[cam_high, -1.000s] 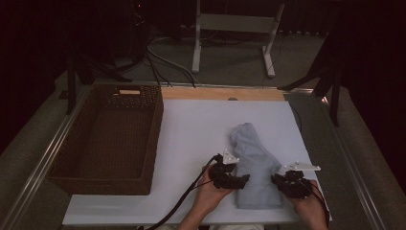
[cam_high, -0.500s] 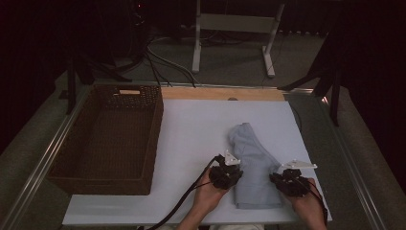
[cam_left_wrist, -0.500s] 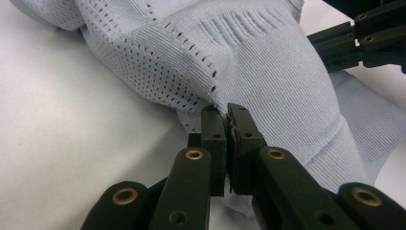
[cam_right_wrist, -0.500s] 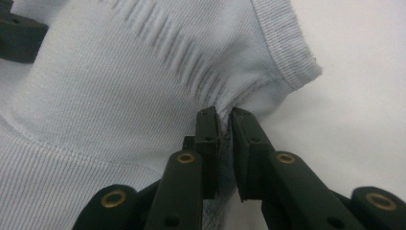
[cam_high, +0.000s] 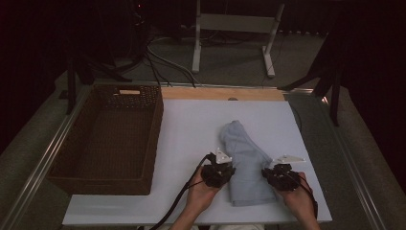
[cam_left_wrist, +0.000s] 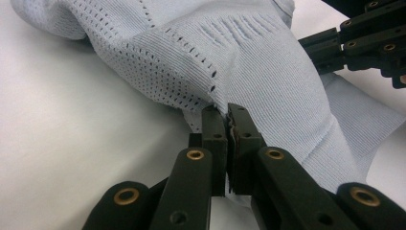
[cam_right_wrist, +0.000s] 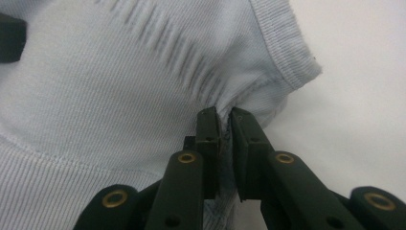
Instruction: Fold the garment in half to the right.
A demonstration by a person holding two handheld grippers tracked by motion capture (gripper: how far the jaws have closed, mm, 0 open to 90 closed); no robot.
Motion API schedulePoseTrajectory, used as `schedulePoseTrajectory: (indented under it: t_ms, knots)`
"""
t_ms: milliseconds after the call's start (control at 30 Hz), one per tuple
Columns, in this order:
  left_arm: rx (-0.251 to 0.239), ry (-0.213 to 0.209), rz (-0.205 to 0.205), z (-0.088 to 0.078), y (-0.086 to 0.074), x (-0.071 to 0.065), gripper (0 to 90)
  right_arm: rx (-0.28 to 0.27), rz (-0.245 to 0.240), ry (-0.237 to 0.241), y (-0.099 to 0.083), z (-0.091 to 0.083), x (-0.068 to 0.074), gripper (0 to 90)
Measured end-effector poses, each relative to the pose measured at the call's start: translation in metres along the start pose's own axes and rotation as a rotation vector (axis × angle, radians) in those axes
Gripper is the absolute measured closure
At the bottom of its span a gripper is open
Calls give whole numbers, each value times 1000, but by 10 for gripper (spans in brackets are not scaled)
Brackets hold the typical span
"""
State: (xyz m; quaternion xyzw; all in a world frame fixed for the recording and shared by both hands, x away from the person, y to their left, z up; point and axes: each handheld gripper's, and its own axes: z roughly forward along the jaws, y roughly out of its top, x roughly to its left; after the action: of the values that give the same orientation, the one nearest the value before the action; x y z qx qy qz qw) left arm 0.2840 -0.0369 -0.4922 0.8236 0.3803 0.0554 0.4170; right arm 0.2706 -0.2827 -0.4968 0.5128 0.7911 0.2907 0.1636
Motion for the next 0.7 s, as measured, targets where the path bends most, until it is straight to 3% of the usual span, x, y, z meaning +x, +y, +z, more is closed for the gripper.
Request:
schedulePoseTrajectory:
  t_ms: [333, 600, 667, 700]
  knots:
    - [-22, 18, -30, -18, -10, 14, 896, -22, -17, 27, 17, 16, 17, 826]
    - [-19, 9, -31, -25, -20, 12, 891, -39, -13, 47, 23, 22, 22, 821]
    - [-25, 0, -32, -26, -19, 13, 830, -41, -14, 47, 22, 21, 21, 789]
    - [-31, 6, -30, -27, -18, 14, 759, -44, -12, 44, 22, 20, 21, 751]
